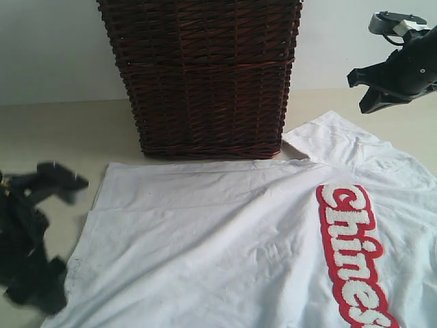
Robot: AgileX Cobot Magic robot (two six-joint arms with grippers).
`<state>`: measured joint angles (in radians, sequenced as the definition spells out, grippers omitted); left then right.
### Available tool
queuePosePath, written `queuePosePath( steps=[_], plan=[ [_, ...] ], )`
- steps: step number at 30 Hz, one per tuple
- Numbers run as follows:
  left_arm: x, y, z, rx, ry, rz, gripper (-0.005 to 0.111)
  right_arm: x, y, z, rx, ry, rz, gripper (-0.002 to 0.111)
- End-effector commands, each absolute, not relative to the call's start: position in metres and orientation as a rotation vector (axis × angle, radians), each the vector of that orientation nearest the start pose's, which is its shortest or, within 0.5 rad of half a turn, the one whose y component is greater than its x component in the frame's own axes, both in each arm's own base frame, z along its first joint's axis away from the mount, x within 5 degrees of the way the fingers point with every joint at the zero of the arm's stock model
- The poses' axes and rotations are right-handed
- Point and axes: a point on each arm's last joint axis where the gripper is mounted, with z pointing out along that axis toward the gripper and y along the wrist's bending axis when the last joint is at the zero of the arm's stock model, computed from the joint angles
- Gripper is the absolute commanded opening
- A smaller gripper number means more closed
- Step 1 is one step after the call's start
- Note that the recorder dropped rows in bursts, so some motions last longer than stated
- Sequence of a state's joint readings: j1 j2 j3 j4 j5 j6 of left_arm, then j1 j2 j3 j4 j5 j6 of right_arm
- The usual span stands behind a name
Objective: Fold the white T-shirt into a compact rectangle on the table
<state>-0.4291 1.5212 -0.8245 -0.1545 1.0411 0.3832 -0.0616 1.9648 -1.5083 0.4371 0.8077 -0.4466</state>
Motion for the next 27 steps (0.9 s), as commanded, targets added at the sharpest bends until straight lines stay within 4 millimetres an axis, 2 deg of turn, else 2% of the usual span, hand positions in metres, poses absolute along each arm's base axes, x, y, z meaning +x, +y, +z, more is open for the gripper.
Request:
queuePosePath(
  steps=[1, 3, 6, 7, 11, 17, 23, 27],
  plan=[
    [0.265, -0.126, 0.211, 0.765, 2.589, -0.168, 0.054, 0.416, 0.014, 0.215, -0.288, 2.675, 0.367, 0.000],
    [0.283, -0.135, 0.206, 0.680, 2.516, -0.204, 0.034, 0.415, 0.019, 0.206, -0.327, 2.690, 0.329, 0.000],
    [0.310, -0.144, 0.183, 0.640, 2.526, -0.201, 0.003, 0.418, 0.020, 0.187, -0.370, 2.734, 0.240, 0.000],
    [0.319, -0.147, 0.173, 0.640, 2.545, -0.197, 0.000, 0.420, 0.018, 0.181, -0.351, 2.743, 0.215, 0.000],
    [0.352, -0.151, 0.136, 0.646, 2.673, -0.178, 0.000, 0.431, 0.005, 0.149, -0.230, 2.765, 0.122, 0.000],
    [0.390, -0.126, 0.100, 0.573, 2.867, -0.162, 0.000, 0.457, 0.004, 0.128, -0.212, 2.759, 0.136, 0.000],
    [0.410, -0.096, 0.089, 0.488, 2.913, -0.148, 0.000, 0.485, 0.004, 0.120, -0.219, 2.769, 0.147, 0.000],
    [0.417, -0.074, 0.088, 0.392, 2.931, -0.144, 0.000, 0.498, 0.004, 0.126, -0.202, 2.742, 0.151, 0.000]
  ],
)
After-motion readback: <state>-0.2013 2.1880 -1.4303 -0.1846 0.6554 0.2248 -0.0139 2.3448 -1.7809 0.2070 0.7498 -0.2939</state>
